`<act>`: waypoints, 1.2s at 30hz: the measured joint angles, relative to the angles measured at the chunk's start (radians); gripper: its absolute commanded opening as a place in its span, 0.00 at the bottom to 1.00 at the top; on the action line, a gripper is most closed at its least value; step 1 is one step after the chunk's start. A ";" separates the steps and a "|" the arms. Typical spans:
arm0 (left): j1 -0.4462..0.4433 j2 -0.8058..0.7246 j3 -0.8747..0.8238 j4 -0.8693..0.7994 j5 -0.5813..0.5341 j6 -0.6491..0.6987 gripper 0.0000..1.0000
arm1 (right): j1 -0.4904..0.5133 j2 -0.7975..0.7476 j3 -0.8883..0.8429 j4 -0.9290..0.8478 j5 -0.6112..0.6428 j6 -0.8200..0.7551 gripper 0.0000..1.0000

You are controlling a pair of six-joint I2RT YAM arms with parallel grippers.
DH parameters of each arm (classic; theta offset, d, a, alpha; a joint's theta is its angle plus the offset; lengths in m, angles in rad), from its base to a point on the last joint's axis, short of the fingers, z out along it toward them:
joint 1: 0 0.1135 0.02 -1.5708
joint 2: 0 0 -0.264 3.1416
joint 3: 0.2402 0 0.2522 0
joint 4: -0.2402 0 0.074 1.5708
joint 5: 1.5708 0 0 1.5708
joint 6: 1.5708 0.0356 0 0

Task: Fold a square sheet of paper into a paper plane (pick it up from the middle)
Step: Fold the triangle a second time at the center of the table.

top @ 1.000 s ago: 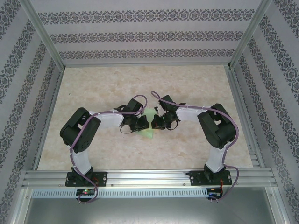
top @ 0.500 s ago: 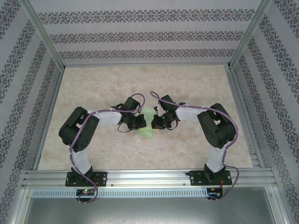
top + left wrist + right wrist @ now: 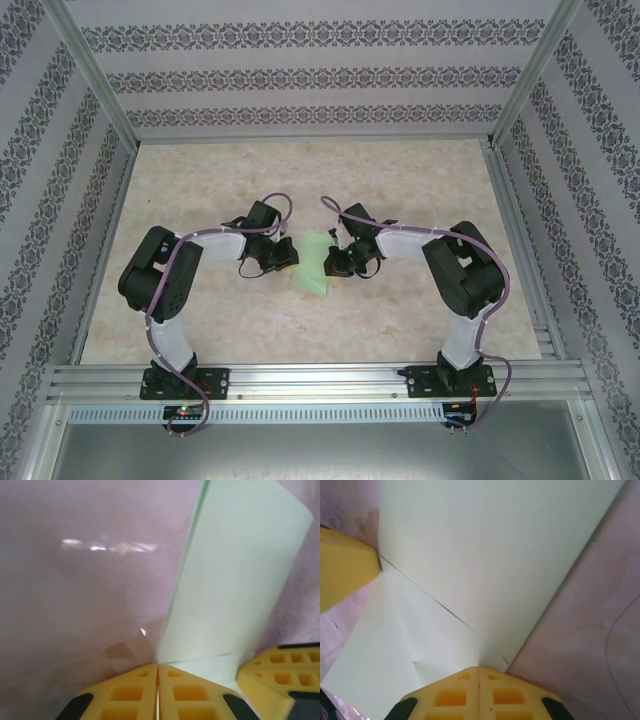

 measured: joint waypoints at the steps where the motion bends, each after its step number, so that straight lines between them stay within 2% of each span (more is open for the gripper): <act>1: 0.005 -0.006 0.007 -0.011 -0.014 0.006 0.10 | 0.000 0.000 0.000 0.000 0.000 0.000 0.06; 6: -0.005 -0.066 0.022 -0.021 -0.026 0.018 0.10 | 0.000 0.000 0.001 0.000 0.000 0.000 0.06; 11: -0.067 -0.100 0.031 -0.006 -0.013 0.008 0.09 | 0.000 0.003 0.003 -0.002 0.000 0.000 0.06; 16: -0.105 -0.068 0.023 0.024 0.011 -0.019 0.09 | 0.000 0.004 0.008 -0.008 0.000 0.000 0.06; 23: -0.122 0.026 0.023 0.029 0.018 -0.034 0.08 | 0.000 0.004 0.008 -0.007 -0.008 0.004 0.06; 28: -0.126 0.034 0.025 0.028 0.010 -0.045 0.07 | 0.000 -0.002 0.008 -0.007 -0.008 0.023 0.07; 36: -0.126 0.026 -0.003 0.065 0.009 -0.052 0.07 | 0.003 -0.091 0.008 -0.030 0.011 0.054 0.14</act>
